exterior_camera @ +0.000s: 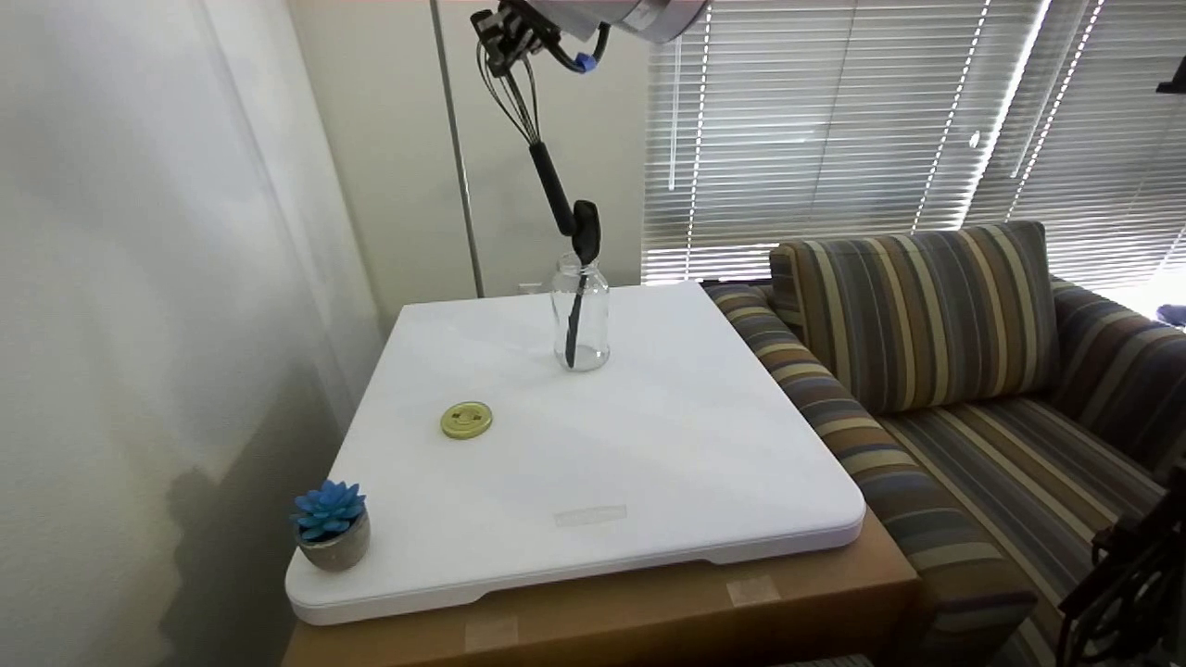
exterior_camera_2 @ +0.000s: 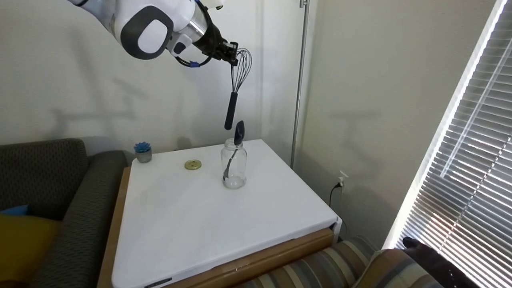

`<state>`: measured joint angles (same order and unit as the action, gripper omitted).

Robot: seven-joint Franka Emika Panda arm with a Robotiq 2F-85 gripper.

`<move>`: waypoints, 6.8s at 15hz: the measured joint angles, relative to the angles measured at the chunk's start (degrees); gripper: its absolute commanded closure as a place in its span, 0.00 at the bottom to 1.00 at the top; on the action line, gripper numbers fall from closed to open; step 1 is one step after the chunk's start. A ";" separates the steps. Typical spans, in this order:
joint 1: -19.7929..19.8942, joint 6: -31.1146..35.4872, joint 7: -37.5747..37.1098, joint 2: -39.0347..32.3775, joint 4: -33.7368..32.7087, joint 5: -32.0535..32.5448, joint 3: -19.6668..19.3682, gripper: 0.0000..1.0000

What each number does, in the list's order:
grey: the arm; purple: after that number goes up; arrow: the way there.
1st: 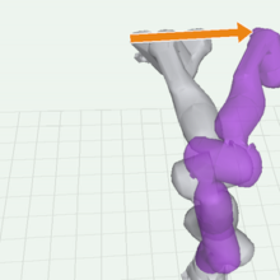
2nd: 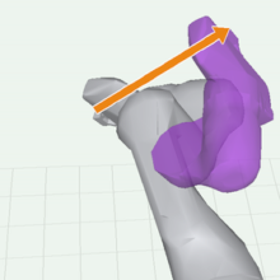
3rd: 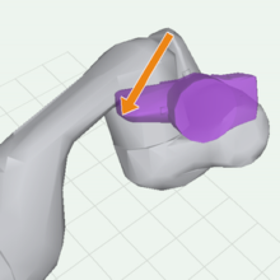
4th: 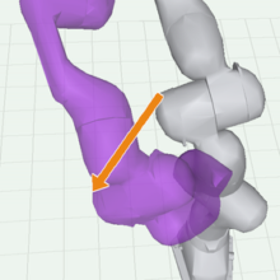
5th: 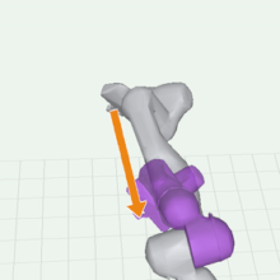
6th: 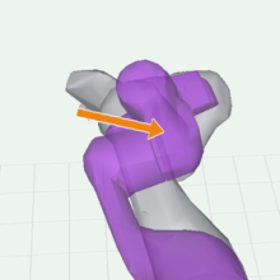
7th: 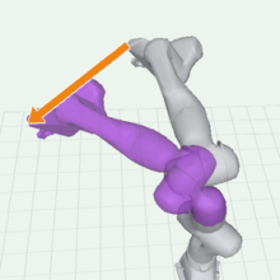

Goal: Put the spatula and whisk inside the glass jar

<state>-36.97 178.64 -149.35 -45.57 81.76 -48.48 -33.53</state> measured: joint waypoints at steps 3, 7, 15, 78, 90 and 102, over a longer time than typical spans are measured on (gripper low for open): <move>-0.88 -1.24 0.00 -0.02 0.02 -0.60 -1.16 0.99; -1.35 -2.22 0.00 -0.01 0.01 -0.62 -1.70 0.99; -1.85 -3.41 0.03 -0.05 0.00 -0.58 -2.57 0.96; 8.75 -19.22 0.10 -12.98 -23.97 -2.67 -1.09 0.99; -0.70 -19.99 0.03 -5.46 -7.97 -3.97 -8.61 0.99; 2.54 -2.59 5.21 8.38 7.04 -2.18 8.61 0.99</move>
<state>-34.43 176.05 -144.15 -37.20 88.79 -50.66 -24.92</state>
